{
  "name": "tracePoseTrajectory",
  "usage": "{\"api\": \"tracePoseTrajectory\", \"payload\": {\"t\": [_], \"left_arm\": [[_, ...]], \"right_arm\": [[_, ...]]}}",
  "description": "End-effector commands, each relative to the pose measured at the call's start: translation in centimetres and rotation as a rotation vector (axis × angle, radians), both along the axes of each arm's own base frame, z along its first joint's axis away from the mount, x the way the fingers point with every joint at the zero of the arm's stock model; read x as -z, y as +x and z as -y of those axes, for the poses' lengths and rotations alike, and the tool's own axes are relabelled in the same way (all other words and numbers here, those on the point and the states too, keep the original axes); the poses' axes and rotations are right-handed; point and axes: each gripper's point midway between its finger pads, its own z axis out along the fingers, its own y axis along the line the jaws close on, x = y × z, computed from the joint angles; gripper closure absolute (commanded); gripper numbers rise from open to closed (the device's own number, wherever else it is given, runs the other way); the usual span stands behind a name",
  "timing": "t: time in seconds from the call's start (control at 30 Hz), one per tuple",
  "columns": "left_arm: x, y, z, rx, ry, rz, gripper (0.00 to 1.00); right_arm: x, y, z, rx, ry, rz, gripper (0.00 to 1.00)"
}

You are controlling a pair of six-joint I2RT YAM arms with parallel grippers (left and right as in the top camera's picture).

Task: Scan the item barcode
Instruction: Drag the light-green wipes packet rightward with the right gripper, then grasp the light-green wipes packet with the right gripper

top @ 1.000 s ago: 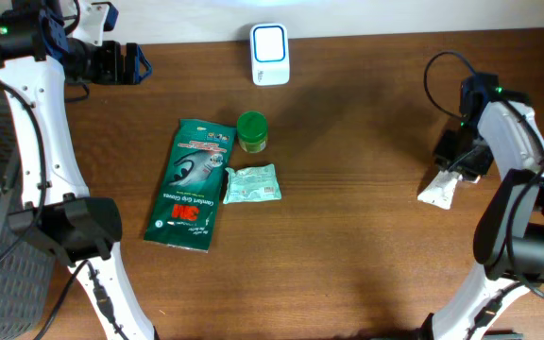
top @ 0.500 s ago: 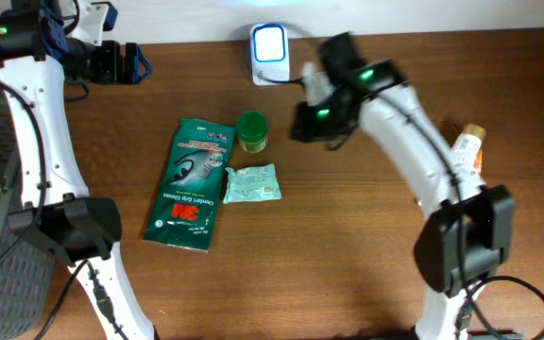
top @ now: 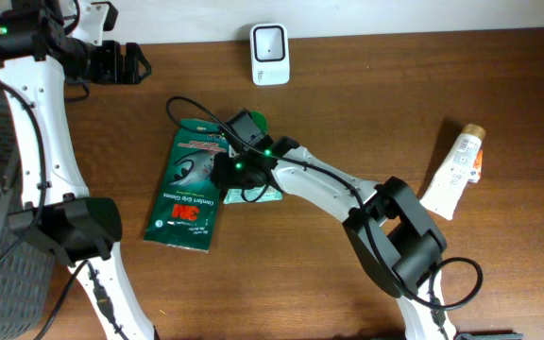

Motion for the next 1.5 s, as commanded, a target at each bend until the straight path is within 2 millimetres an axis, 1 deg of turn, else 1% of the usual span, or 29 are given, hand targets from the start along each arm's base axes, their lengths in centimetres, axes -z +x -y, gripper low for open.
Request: {"api": "tracePoseTrajectory", "payload": {"t": [0.0,0.07,0.1,0.13,0.2,0.33,0.37,0.4,0.47,0.53,0.57,0.6,0.63,0.67,0.73,0.77,0.83,0.87,0.9,0.93,1.03,1.1,1.13,1.23,1.33,1.4,1.43,1.47], "left_arm": [[-0.8,-0.1,0.1,0.013,0.000,0.023,0.01],[-0.8,-0.1,0.1,0.013,0.000,0.023,0.01],[-0.8,-0.1,0.1,0.013,0.000,0.023,0.01],[-0.8,-0.1,0.1,0.013,0.000,0.023,0.01],[-0.8,-0.1,0.1,0.013,0.000,0.023,0.01],[-0.8,-0.1,0.1,0.013,0.000,0.023,0.01],[-0.8,-0.1,0.1,0.013,0.000,0.023,0.01],[-0.8,-0.1,0.1,0.013,0.000,0.023,0.01],[-0.8,-0.1,0.1,0.013,0.000,0.023,0.01],[-0.8,-0.1,0.1,0.013,0.000,0.023,0.01],[-0.8,-0.1,0.1,0.013,0.000,0.023,0.01],[-0.8,-0.1,0.1,0.013,0.000,0.023,0.01],[-0.8,-0.1,0.1,0.013,0.000,0.023,0.01],[-0.8,-0.1,0.1,0.013,0.000,0.023,0.01],[-0.8,-0.1,0.1,0.013,0.000,0.023,0.01],[-0.8,-0.1,0.1,0.013,0.000,0.023,0.01],[-0.8,-0.1,0.1,0.013,0.000,0.023,0.01],[-0.8,-0.1,0.1,0.013,0.000,0.023,0.01],[-0.8,-0.1,0.1,0.013,0.000,0.023,0.01],[-0.8,-0.1,0.1,0.013,0.000,0.023,0.01],[-0.8,-0.1,0.1,0.013,0.000,0.023,0.01],[-0.8,-0.1,0.1,0.013,0.000,0.023,0.01],[-0.8,-0.1,0.1,0.013,0.000,0.023,0.01],[-0.8,-0.1,0.1,0.013,0.000,0.023,0.01],[-0.8,-0.1,0.1,0.013,0.000,0.023,0.01],[-0.8,-0.1,0.1,0.013,0.000,0.023,0.01],[-0.8,-0.1,0.1,0.013,0.000,0.023,0.01],[-0.8,-0.1,0.1,0.013,0.000,0.023,0.01]], "right_arm": [[0.7,-0.2,1.3,0.019,-0.026,-0.051,0.64],[0.9,-0.2,2.8,0.029,-0.044,-0.099,0.64],[0.9,-0.3,3.3,0.001,-0.041,-0.108,0.64],[0.8,-0.5,4.4,-0.015,-0.047,-0.142,0.64],[1.0,-1.2,7.5,-0.039,-0.113,-0.203,0.64],[1.0,-2.6,13.0,-0.126,-0.221,-0.272,0.64],[0.8,-2.6,14.6,-0.130,-0.263,-0.274,0.65],[0.6,-2.2,16.7,-0.128,-0.325,-0.259,0.64],[-0.8,-1.8,18.8,-0.166,-0.330,-0.224,0.63],[-3.3,-1.4,20.5,-0.182,-0.325,-0.191,0.59],[-5.6,-1.3,22.0,-0.168,-0.321,-0.170,0.58],[-6.8,-1.2,23.1,-0.142,-0.321,-0.163,0.58],[-7.9,-1.3,24.7,-0.104,-0.330,-0.157,0.58],[-8.5,-1.5,26.7,-0.046,-0.351,-0.180,0.57],[-8.0,-2.1,30.2,0.064,-0.412,-0.265,0.58],[-7.2,-2.4,31.8,0.116,-0.449,-0.304,0.62],[-5.0,-3.5,33.8,0.189,-0.507,-0.369,0.66],[-4.2,-3.8,34.0,0.203,-0.514,-0.382,0.66],[-2.8,-4.0,34.1,0.208,-0.519,-0.387,0.69],[-1.9,-4.3,34.1,0.206,-0.520,-0.389,0.69],[2.2,-5.5,34.4,0.251,-0.529,-0.406,0.69],[3.6,-5.5,34.9,0.293,-0.550,-0.398,0.70],[4.3,-5.2,34.8,0.316,-0.540,-0.377,0.72],[5.2,-4.2,34.2,0.333,-0.495,-0.327,0.72],[5.0,-1.3,32.5,0.339,-0.384,-0.227,0.72],[4.1,2.1,30.8,0.337,-0.266,-0.099,0.72],[3.0,4.4,29.5,0.325,-0.176,-0.006,0.72],[1.4,6.5,28.0,0.298,-0.077,0.091,0.72]]}}
